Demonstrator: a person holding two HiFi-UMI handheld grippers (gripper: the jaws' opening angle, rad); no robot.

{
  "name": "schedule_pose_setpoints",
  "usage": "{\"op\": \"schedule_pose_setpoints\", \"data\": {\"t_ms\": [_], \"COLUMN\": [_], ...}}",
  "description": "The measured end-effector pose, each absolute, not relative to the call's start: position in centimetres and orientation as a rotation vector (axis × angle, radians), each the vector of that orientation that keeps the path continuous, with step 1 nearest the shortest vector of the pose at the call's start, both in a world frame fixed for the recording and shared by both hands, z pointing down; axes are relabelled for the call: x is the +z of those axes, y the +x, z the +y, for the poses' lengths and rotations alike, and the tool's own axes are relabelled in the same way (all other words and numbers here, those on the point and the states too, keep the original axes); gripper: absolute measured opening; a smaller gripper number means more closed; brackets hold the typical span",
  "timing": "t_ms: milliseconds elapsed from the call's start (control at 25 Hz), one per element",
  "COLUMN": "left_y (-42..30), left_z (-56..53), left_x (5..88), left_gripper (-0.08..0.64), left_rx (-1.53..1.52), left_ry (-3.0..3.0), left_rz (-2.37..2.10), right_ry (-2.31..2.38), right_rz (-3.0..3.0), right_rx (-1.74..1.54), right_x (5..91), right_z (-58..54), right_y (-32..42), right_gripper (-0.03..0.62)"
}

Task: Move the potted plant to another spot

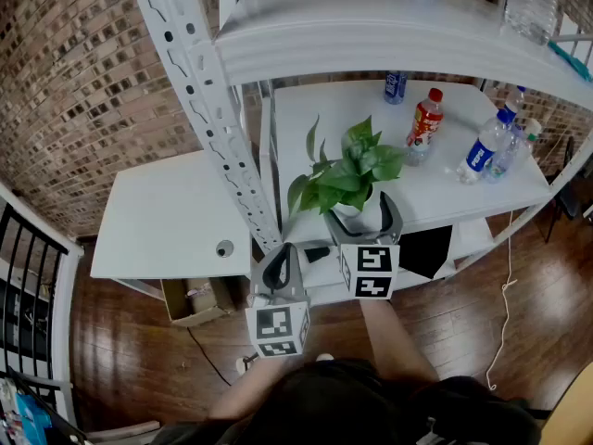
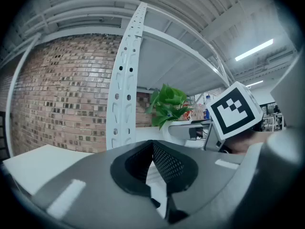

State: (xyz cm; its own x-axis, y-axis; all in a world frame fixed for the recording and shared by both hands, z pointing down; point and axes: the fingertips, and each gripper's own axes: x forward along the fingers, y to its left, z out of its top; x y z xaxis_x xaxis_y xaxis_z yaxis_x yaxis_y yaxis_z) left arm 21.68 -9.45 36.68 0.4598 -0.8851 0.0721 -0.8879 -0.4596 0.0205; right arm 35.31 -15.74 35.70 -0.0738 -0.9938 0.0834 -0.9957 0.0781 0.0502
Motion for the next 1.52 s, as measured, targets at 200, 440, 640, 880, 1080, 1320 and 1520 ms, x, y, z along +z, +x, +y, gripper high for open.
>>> {"op": "schedule_pose_setpoints", "data": {"t_ms": [200,440,640,880,1080,1320,1520], "left_y": [21.2,20.3,19.8,19.2,18.5,16.7,13.2], "left_z": [-9.8,-10.1,-10.3,-9.9,-9.4,-8.6,-7.8], "left_x": [36.8,37.0,37.2,37.6,37.9,38.9,38.9], "left_gripper": [0.017,0.017,0.017,0.017,0.017,0.017,0.017], "left_rx": [0.094,0.099,0.104,0.108,0.093,0.092,0.042], "left_ry": [2.626,2.604,2.589,2.574,2.548,2.506,2.503], "left_rz": [-1.622,-1.651,-1.663,-1.669,-1.676,-1.687,-1.707], "right_ry": [2.044,2.039,2.093,2.093,2.047,1.97,1.869], "right_rz": [-2.232,-2.218,-2.199,-2.238,-2.281,-2.338,-2.428], "right_rx": [0.046,0.048,0.029,0.003,-0.037,-0.038,-0.008], "right_x": [35.7,35.8,35.3,34.8,33.6,34.0,34.6], "right_z": [-17.5,-18.9,-18.5,-16.1,-13.0,-8.4,-5.4], "right_y": [35.0,35.2,35.6,35.4,34.0,30.6,25.3], "right_gripper": [0.477,0.472,0.466,0.463,0.463,0.463,0.463]}}
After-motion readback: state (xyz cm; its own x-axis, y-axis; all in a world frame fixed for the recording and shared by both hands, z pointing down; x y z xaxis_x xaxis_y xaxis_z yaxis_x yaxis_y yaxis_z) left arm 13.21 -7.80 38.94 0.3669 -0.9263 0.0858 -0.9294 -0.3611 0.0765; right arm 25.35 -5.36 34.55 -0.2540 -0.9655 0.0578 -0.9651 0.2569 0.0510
